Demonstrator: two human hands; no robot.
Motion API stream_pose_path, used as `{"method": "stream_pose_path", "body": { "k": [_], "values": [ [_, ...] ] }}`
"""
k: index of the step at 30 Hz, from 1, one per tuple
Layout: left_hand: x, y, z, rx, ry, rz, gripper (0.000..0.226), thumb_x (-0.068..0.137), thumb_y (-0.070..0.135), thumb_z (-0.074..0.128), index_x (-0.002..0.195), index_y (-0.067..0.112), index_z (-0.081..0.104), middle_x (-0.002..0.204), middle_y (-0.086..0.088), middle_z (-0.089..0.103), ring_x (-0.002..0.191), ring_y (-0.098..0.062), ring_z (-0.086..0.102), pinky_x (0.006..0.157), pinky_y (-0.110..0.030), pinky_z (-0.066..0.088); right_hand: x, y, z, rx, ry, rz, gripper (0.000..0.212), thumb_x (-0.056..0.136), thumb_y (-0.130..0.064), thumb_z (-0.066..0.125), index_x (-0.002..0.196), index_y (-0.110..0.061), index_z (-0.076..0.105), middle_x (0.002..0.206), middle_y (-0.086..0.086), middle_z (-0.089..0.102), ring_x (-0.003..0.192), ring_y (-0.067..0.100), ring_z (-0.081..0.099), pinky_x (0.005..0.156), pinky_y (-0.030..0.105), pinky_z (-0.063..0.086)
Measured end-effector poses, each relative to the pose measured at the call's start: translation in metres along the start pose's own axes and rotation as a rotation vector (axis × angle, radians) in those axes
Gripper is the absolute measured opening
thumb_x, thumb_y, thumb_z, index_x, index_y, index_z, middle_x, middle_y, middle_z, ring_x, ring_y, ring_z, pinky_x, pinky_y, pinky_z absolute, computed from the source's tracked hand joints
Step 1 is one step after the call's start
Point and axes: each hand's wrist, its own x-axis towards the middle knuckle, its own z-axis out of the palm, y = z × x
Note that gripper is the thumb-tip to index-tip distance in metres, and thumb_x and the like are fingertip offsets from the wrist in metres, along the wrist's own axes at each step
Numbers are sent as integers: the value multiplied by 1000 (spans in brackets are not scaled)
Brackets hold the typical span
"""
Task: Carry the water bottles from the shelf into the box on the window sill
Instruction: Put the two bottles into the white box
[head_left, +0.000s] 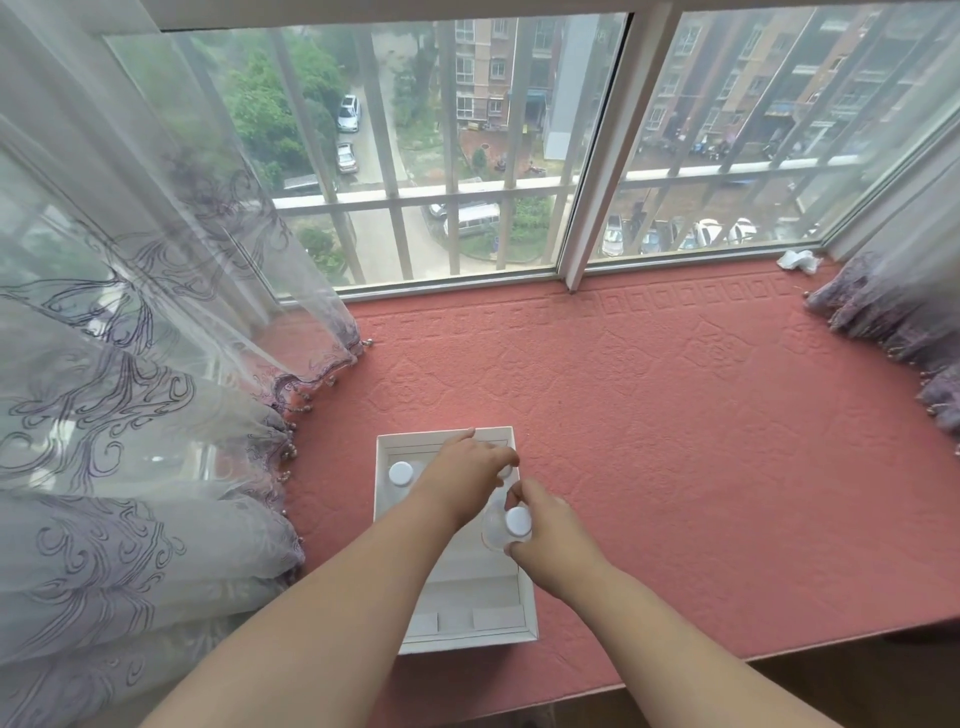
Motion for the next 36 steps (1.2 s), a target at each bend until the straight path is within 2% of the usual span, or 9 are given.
{"method": "stream_pose_path", "body": {
  "k": [6, 10, 15, 19, 23, 27, 29, 32, 36],
  "values": [
    [2, 1, 0, -105, 21, -75, 36, 93, 15, 60, 125, 30, 62, 120, 8, 67, 114, -12, 60, 120, -34, 15, 10, 3, 6, -54, 22, -38, 39, 76, -4, 61, 103, -30, 51, 111, -12, 50, 98, 9, 51, 71, 19, 37],
    [-2, -4, -1, -145, -58, -58, 44, 92, 21, 60, 134, 31, 58, 126, 6, 65, 122, -14, 56, 121, -35, 15, 18, 5, 13, -160, 12, -85, 41, 79, -1, 53, 113, -24, 56, 110, -12, 42, 98, 11, 47, 76, 24, 38],
    [-20, -14, -2, -186, -25, -101, 57, 89, 14, 64, 142, 30, 50, 136, 5, 60, 129, -14, 50, 122, -34, 11, 23, 10, 23, -256, 45, -44, 33, 82, -2, 52, 106, -24, 57, 102, -11, 44, 105, 17, 47, 80, 30, 44],
    [-36, -20, -2, -201, 90, -129, 57, 84, 18, 69, 138, 30, 53, 135, 9, 58, 129, -15, 48, 118, -40, 23, 28, 4, 25, -275, 56, -30, 31, 84, -4, 55, 109, -22, 58, 108, -5, 49, 105, 19, 46, 79, 30, 40],
    [-47, -24, -3, -167, 150, -240, 55, 83, 27, 71, 135, 33, 54, 132, 12, 57, 123, -16, 50, 105, -34, 36, 27, 0, 25, -307, 34, -1, 33, 83, -1, 53, 106, -24, 56, 112, -5, 51, 104, 21, 47, 77, 31, 41],
    [-49, -26, -1, -253, 177, -313, 50, 86, 10, 65, 133, 24, 57, 130, 6, 58, 121, -19, 53, 104, -34, 41, 22, 2, 27, -321, 35, -8, 35, 81, 1, 50, 104, -25, 57, 109, -7, 50, 102, 21, 48, 74, 30, 37],
    [-48, -25, -1, -261, 172, -346, 51, 87, 0, 56, 133, 23, 58, 129, 5, 60, 121, -18, 55, 113, -36, 32, 21, 2, 28, -321, 49, 8, 33, 82, -1, 53, 104, -26, 57, 107, -6, 50, 103, 21, 49, 74, 30, 37],
    [-47, -21, -1, -214, 159, -364, 60, 85, -7, 49, 133, 28, 56, 124, 11, 62, 119, -9, 55, 124, -41, 0, 21, 2, 28, -329, 53, 36, 34, 84, -7, 56, 111, -28, 57, 111, -5, 52, 105, 21, 50, 75, 32, 40],
    [-48, -15, -7, -198, 118, -403, 70, 82, -5, 50, 142, 30, 46, 132, 11, 58, 126, -10, 51, 123, -43, -7, 20, 1, 23, -362, 40, 52, 41, 86, -18, 62, 124, -29, 53, 121, -4, 52, 110, 22, 52, 75, 31, 38]
  ]
}}
